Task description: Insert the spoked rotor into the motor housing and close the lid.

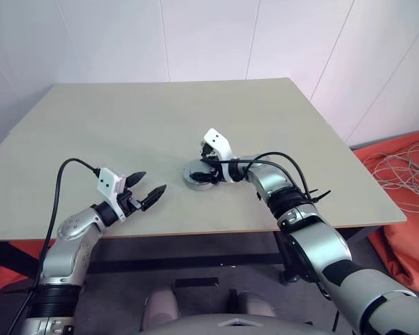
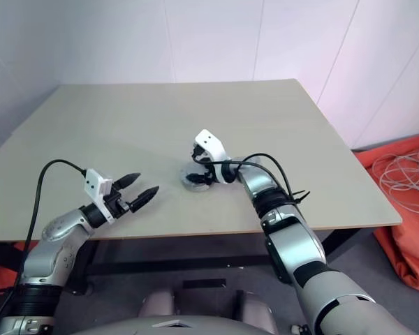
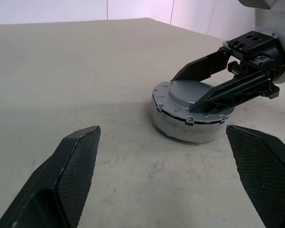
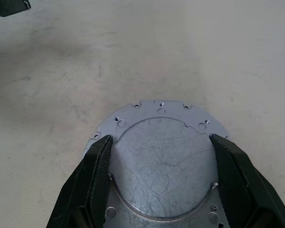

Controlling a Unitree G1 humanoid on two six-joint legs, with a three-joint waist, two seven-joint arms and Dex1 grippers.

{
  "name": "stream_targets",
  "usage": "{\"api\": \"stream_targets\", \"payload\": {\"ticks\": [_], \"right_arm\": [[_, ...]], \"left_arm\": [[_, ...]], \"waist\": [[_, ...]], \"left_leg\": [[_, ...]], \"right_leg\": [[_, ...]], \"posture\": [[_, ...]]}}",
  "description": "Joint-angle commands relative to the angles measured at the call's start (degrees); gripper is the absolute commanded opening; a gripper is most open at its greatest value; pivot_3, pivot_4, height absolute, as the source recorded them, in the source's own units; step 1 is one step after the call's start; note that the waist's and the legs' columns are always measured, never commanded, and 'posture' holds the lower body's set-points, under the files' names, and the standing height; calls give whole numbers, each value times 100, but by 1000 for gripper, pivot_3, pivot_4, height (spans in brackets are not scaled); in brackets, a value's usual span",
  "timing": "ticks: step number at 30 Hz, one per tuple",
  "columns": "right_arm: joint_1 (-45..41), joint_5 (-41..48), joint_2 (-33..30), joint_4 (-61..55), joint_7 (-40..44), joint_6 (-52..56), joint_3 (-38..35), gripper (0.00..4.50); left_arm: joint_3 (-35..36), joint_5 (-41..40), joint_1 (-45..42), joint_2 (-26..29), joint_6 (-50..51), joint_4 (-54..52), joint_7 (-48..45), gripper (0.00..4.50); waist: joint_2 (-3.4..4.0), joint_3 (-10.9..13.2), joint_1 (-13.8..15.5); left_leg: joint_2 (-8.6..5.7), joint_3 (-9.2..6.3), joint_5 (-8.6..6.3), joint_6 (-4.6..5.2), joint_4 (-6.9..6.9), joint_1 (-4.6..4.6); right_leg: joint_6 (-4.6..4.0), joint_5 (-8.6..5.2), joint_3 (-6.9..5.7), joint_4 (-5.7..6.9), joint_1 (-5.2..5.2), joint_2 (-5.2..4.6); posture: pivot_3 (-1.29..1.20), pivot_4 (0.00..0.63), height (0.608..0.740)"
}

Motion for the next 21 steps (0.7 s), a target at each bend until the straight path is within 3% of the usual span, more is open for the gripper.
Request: {"api": "stream_targets", "payload": {"ticks": [1, 7, 21], "right_arm": [[28, 127, 13, 100, 45, 201, -133, 3124], [66, 232, 7, -51, 108, 194, -242, 3124], [216, -316, -54, 326, -44, -42, 277, 3124]], "left_arm": [[78, -41, -147, 54, -66, -160, -29, 4500], [77, -36, -174, 67, -98, -121, -77, 4500], [97, -28, -193, 65, -68, -90, -103, 4500]], "waist": [[0, 0, 0], [0, 0, -2], [0, 0, -4]], "left_leg": [[0, 0, 0, 0, -2, 0], [1, 4, 0, 0, -4, -18], [0, 3, 0, 0, -13, -6]], "right_leg": [[0, 0, 0, 0, 0, 0], [-1, 0, 0, -1, -16, 1], [0, 0, 0, -6, -10, -1]], "posture": [[0, 0, 740], [0, 0, 740], [0, 0, 740]]}}
